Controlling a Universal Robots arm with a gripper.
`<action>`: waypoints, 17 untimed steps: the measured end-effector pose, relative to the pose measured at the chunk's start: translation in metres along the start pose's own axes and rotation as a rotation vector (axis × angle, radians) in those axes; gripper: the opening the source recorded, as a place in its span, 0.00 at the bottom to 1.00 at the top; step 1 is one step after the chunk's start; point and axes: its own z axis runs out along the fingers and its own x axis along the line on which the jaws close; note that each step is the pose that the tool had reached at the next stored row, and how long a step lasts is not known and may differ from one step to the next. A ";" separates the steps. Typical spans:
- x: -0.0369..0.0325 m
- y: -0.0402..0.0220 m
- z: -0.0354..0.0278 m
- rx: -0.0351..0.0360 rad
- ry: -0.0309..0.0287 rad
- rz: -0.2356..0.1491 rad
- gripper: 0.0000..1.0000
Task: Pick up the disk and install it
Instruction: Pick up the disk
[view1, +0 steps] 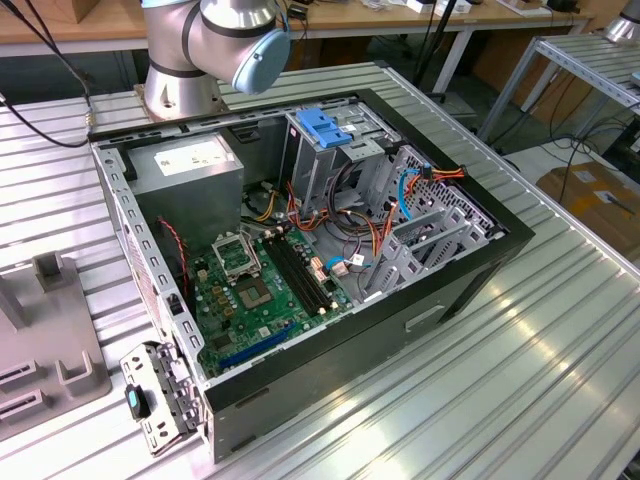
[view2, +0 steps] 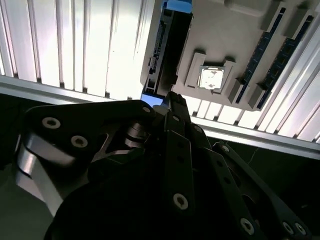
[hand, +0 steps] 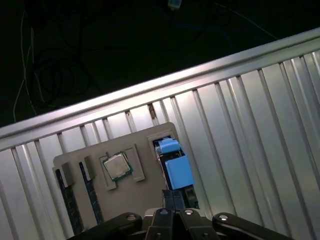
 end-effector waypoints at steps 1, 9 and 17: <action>0.0000 0.0000 0.0000 -0.0002 0.0004 -0.017 0.11; 0.0000 0.0000 0.0004 -0.0017 0.0034 -0.162 0.11; -0.0003 -0.0005 0.0004 -0.0017 0.0035 -0.163 0.11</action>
